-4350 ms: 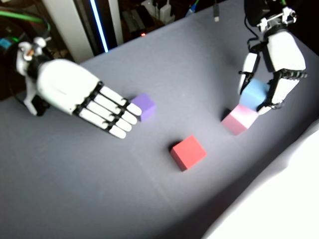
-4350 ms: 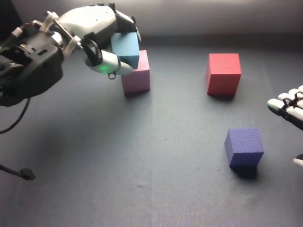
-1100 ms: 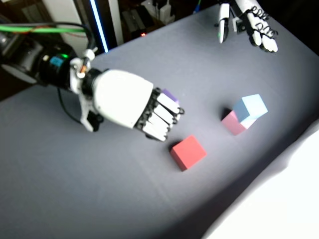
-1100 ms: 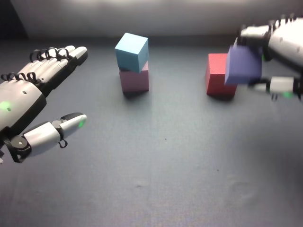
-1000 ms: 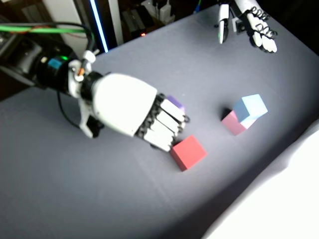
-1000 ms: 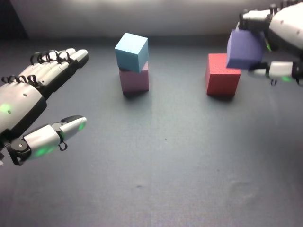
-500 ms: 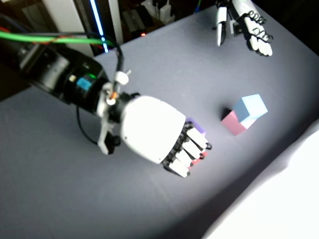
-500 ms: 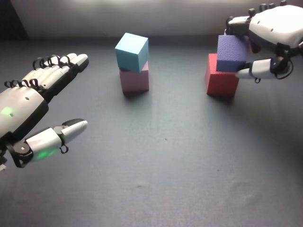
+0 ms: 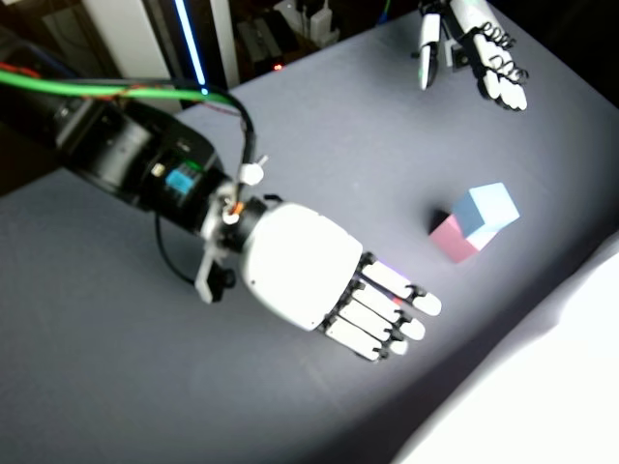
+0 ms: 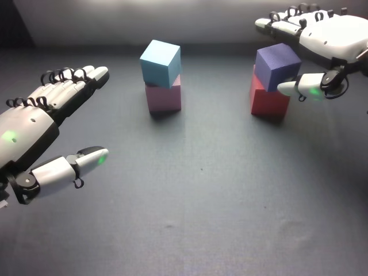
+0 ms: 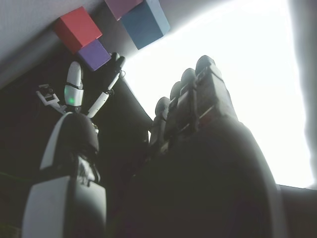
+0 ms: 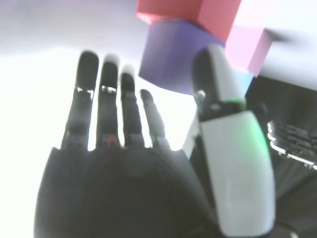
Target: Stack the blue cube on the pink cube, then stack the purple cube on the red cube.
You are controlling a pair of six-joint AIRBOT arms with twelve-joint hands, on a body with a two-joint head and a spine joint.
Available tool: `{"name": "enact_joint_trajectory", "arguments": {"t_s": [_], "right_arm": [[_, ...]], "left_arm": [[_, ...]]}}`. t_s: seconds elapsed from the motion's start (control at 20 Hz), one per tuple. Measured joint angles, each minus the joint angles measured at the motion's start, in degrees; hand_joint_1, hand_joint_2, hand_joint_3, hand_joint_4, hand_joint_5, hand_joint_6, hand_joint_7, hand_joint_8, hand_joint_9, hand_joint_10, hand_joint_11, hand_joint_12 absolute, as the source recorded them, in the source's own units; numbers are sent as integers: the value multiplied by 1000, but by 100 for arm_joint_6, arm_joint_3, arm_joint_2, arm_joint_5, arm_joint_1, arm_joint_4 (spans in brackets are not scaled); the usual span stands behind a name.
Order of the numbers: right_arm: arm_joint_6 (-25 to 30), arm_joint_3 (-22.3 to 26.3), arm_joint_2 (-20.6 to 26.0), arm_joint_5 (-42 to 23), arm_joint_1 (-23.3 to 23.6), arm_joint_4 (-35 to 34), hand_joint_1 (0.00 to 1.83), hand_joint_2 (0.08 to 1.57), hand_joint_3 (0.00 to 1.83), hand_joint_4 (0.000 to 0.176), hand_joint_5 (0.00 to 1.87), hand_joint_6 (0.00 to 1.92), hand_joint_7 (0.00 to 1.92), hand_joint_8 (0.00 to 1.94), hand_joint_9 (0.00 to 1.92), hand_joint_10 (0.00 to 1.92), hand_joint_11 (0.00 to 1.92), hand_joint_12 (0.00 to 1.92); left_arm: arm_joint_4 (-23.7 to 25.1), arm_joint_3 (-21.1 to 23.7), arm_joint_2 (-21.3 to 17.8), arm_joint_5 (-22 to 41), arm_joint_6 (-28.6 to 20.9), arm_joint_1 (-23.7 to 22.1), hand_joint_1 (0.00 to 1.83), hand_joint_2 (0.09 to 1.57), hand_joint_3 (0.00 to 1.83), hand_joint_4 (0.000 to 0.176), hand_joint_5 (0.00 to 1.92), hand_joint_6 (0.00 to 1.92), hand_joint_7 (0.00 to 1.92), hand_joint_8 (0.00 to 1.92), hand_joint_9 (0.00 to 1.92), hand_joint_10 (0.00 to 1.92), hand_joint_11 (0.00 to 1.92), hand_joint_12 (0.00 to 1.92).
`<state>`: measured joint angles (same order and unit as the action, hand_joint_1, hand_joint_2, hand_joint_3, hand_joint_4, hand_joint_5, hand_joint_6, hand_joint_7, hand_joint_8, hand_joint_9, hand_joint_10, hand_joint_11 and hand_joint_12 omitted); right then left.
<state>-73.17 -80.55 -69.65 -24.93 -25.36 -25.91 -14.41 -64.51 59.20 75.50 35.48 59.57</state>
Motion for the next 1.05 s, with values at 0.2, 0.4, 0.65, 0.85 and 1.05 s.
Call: {"name": "enact_joint_trajectory", "arguments": {"t_s": [0.2, 0.4, 0.65, 0.85, 1.05], "right_arm": [[-2, 262, 107, -90, 0, -7, 889, 1184, 0, 124, 0, 0, 0, 0, 0, 0, 0, 0], [-31, 1075, 675, -925, -208, 131, 815, 1147, 7, 173, 0, 0, 0, 0, 58, 59, 0, 912], [37, 2524, 1768, -2717, -1587, 321, 541, 1121, 0, 146, 0, 0, 0, 0, 0, 0, 0, 0], [728, 2944, 2153, -4345, -2767, 247, 440, 1150, 9, 176, 0, 0, 0, 0, 0, 0, 0, 0], [1045, 3228, 2308, -5077, -3344, 177, 328, 1181, 17, 108, 0, 0, 0, 0, 0, 0, 0, 0]], "left_arm": [[-15, 2, 0, 20, -7, 59, 760, 1298, 0, 36, 0, 0, 0, 0, 0, 0, 0, 0], [-72, 70, 0, 81, -22, 92, 783, 1272, 0, 63, 0, 0, 0, 0, 0, 0, 0, 0], [-188, 186, -15, 339, -22, 291, 700, 1277, 0, 82, 0, 0, 0, 0, 0, 0, 0, 0], [-243, 258, -55, 535, -35, 356, 577, 1317, 11, 104, 0, 0, 0, 0, 0, 0, 0, 0], [-247, 378, -116, 767, -33, 372, 525, 1311, 4, 116, 0, 0, 0, 0, 0, 0, 0, 0]]}}
